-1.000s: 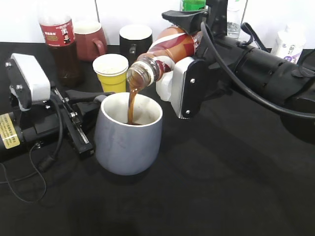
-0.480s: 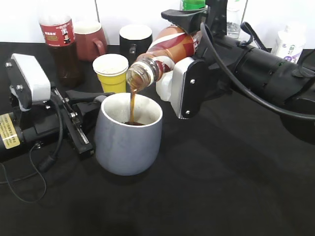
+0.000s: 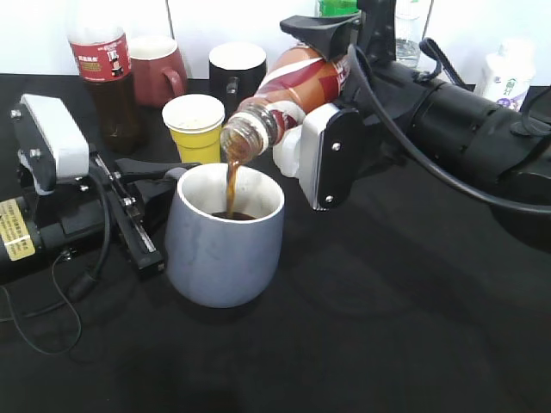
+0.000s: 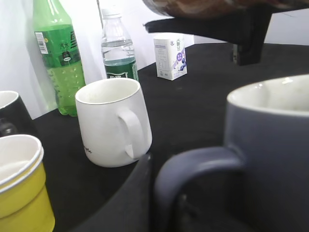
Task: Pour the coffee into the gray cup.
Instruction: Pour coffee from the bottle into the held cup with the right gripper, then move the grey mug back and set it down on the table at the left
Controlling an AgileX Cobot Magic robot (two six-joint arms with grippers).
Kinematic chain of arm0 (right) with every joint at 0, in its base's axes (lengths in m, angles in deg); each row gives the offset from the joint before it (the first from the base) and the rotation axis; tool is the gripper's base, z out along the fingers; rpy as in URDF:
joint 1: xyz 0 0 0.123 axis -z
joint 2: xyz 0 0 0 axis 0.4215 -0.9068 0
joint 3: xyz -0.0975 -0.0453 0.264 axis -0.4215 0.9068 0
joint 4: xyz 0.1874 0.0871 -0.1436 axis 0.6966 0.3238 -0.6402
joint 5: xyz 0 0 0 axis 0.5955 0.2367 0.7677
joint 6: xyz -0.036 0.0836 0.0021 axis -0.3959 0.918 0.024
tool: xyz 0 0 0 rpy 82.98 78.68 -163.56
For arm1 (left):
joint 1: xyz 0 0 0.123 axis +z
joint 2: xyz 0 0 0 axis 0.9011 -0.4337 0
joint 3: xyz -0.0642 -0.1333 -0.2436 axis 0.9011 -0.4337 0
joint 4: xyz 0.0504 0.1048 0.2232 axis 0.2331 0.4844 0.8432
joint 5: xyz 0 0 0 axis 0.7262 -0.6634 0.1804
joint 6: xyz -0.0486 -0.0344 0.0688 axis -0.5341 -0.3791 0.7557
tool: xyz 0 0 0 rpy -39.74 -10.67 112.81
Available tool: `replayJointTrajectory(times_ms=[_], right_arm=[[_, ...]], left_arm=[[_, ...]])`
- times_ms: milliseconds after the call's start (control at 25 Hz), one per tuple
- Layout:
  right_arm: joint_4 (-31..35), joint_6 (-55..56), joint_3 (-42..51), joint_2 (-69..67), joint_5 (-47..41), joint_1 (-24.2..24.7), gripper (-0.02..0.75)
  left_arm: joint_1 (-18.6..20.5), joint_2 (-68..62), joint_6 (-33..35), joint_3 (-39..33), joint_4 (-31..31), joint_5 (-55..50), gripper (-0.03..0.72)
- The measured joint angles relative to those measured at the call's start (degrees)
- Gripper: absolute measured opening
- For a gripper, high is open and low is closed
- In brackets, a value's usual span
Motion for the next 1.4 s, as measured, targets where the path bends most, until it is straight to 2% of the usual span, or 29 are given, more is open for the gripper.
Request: replayJointTrajectory(times_ms=[600,920,1040,1120,1320,1400], right_arm=[[-1.1,-0.47,0.0,0.0,0.63,0.0,0.531],[-0.38,9.06,-0.01,0.0,0.86,0.0,0.531],[0.93,17.32,-0.01,0.0,0.86,0.0,0.531],[1.84,27.86,-0.01,0.0,0.86,0.0,0.531],[15.1,61.95,-0.01,0.0,0.68,0.0,0.531],[15.86,69.0,-0.01,0.0,-1.29,0.0,0.531]], left_arm=[[0.0,0.0,0.18,0.0,0.06,-0.21,0.044],[0.0,0.0,0.24,0.0,-0.7,-0.43,0.044],[0.0,0.0,0.24,0.0,-1.67,-0.43,0.044],[0.0,0.0,0.24,0.0,-2.59,-0.43,0.044],[0.0,0.0,1.54,0.0,-9.91,-0.43,0.044],[0.0,0.0,3.8,0.0,-13.56,-0.43,0.044]])
